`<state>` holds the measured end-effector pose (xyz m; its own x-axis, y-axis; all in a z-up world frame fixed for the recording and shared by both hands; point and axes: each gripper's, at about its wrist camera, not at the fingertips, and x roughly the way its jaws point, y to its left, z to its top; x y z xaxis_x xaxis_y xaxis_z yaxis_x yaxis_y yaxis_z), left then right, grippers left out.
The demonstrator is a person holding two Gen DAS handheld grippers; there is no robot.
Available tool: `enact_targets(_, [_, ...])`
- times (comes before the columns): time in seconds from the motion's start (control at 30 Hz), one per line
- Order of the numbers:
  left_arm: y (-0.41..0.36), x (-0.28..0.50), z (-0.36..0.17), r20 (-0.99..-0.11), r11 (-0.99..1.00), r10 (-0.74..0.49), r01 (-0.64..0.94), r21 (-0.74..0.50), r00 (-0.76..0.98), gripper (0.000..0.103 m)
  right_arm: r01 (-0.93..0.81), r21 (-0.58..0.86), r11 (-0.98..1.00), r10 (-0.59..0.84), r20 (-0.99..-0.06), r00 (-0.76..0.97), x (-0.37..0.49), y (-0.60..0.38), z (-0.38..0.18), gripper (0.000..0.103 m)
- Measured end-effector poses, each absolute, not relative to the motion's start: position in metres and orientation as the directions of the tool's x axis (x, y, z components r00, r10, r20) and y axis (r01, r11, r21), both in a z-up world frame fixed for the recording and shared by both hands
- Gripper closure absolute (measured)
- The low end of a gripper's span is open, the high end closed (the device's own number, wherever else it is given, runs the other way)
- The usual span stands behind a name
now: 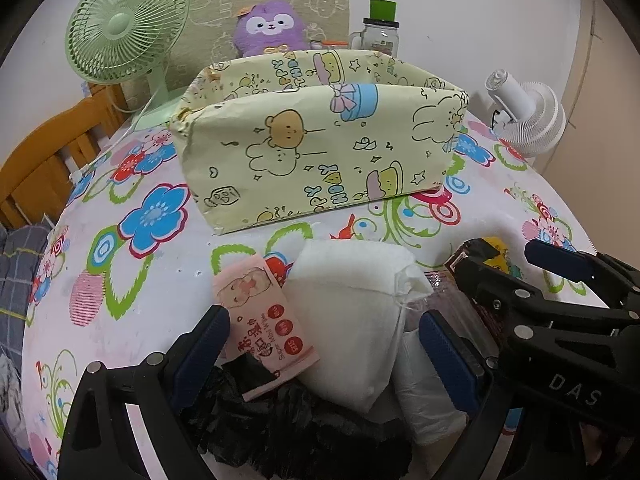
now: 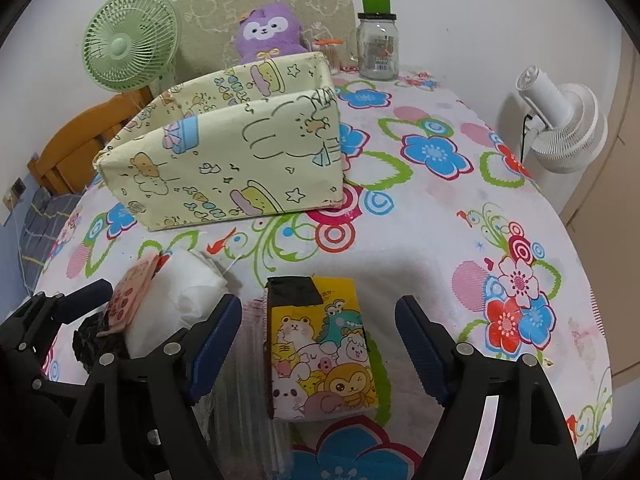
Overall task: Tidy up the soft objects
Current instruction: 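Grasp the yellow cartoon-printed box with the right tool, then grasp the white cloth with the left tool while the right tool holds the yellow box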
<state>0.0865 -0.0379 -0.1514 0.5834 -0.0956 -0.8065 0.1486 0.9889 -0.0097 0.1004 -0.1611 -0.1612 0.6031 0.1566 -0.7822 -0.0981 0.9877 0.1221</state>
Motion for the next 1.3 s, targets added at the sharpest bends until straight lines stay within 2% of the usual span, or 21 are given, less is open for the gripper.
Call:
enact_targets(0.17, [-0.044, 0.091, -0.155, -0.811, 0.987, -0.082, 0.162, 0.016, 0.580, 0.006, -0.102, 0.169, 0.980, 0.197, -0.798, 0.570, 0.105, -0.165, -0.170, 0.032])
enact_targets(0.3, [-0.052, 0.094, -0.157, -0.811, 0.981, -0.062, 0.183, 0.056, 0.581, 0.006, -0.105, 0.179, 0.978, 0.208, -0.806, 0.554, 0.108, -0.166, -0.175, 0.049])
enact_targets(0.83, [-0.047, 0.115, -0.154, -0.814, 0.984, -0.106, 0.179, -0.002, 0.572, 0.006, -0.087, 0.178, 0.980, 0.195, -0.790, 0.581, 0.120, -0.173, -0.166, 0.052])
enact_targets(1.3, [-0.059, 0.127, -0.152, -0.811, 0.969, -0.174, 0.246, -0.039, 0.559, 0.006, -0.063, 0.170, 0.983, 0.174, -0.789, 0.590, 0.127, -0.182, -0.162, 0.052])
